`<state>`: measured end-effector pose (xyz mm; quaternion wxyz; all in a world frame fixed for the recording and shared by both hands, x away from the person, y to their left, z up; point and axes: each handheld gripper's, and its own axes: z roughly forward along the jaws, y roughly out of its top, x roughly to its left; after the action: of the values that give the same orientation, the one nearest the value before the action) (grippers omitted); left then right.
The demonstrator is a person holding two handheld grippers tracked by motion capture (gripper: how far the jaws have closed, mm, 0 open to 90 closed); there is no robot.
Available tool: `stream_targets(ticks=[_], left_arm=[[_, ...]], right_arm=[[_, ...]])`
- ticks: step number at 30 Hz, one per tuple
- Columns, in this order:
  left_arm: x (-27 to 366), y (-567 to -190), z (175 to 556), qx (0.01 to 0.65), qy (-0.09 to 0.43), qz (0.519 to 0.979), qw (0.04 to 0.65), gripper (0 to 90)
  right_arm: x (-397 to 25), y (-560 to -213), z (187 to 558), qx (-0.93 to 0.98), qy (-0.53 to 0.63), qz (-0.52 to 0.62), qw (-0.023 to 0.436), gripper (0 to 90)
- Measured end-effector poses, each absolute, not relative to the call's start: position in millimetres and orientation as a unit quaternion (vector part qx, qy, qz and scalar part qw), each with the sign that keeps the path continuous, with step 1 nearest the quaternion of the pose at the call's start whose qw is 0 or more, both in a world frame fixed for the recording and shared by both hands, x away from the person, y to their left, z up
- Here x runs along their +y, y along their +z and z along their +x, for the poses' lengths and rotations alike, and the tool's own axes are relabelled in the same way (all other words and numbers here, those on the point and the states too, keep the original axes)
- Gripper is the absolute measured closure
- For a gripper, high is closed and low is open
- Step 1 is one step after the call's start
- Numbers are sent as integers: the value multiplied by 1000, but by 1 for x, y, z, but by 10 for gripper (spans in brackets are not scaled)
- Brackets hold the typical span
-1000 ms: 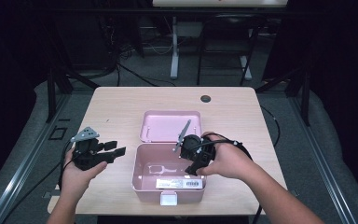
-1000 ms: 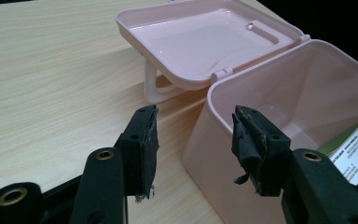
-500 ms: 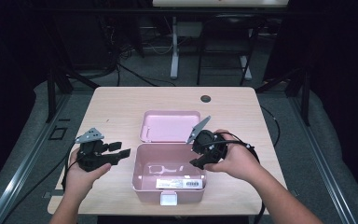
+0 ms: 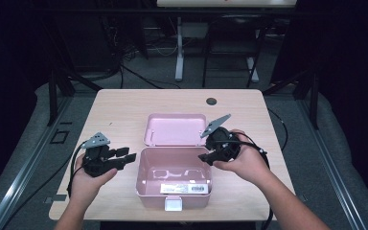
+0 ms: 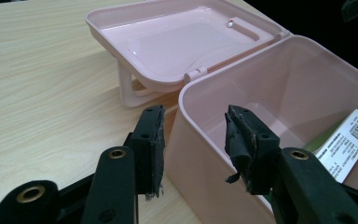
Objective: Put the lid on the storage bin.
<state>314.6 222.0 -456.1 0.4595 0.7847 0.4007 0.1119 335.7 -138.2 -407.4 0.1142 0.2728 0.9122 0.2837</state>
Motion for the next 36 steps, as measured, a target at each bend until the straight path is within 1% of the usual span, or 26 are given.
stream_targets(ticks=[7,13,15,21,23,25,31,36], left_arm=[[217,-461,316,399,113,787,456,583],[213,-465,316,399,112,789,453,591],[212,-465,316,396,113,790,453,594],[209,-467,316,393,110,794,451,599],[207,-468,316,394,113,793,451,604],[207,-469,316,393,111,795,449,616],[204,-471,316,391,113,797,446,639],[202,-472,315,389,118,800,441,692]], right_arm=[[-148,-417,346,884,314,319,133,576],[-153,-426,357,872,320,345,135,570],[-153,-427,360,868,326,352,128,570],[-155,-428,366,857,338,361,140,577],[-155,-427,369,854,343,364,145,619],[-156,-427,371,851,347,366,144,640],[-159,-428,376,850,346,370,148,640],[-158,-429,380,847,346,374,152,641]])
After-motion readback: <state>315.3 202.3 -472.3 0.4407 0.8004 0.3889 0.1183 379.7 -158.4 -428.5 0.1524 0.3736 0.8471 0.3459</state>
